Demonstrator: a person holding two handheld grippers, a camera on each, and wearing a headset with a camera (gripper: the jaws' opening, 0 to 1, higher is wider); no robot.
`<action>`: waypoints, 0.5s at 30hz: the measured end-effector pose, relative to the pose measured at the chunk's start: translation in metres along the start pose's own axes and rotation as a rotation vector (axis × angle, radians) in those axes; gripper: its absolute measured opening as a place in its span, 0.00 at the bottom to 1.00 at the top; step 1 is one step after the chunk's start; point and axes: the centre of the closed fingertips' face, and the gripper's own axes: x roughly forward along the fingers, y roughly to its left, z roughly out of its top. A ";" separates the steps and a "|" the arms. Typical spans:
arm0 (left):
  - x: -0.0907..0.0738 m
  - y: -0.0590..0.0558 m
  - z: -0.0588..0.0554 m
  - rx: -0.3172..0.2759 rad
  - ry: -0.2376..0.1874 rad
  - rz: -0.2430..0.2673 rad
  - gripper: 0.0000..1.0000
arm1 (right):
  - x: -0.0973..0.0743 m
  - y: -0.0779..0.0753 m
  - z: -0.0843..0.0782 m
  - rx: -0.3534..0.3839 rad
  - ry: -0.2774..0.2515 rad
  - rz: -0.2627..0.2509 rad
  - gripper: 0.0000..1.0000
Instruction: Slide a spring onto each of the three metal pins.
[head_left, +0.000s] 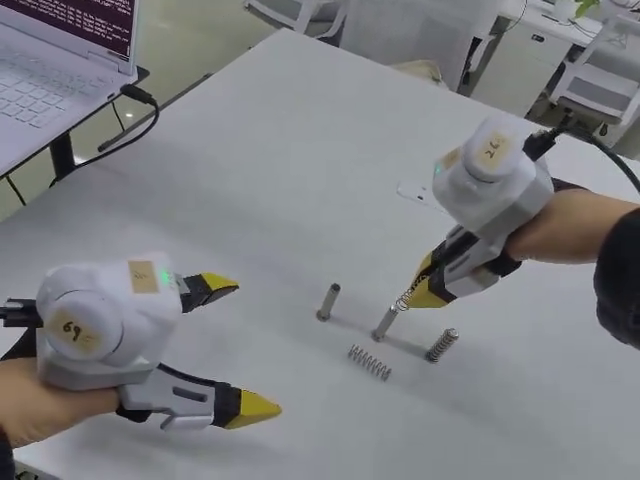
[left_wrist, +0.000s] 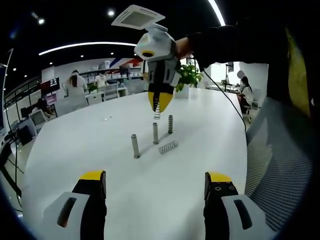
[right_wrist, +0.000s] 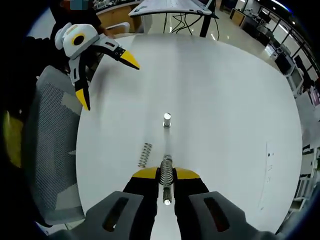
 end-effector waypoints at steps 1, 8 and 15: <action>0.001 0.000 0.000 0.000 0.000 0.000 0.78 | 0.000 -0.001 0.000 0.000 0.001 0.001 0.08; 0.002 0.002 0.000 -0.007 -0.001 -0.005 0.76 | 0.005 -0.003 0.002 0.004 -0.003 0.013 0.08; 0.003 0.002 -0.002 -0.012 0.001 -0.008 0.75 | 0.009 -0.004 0.000 0.004 0.008 0.022 0.08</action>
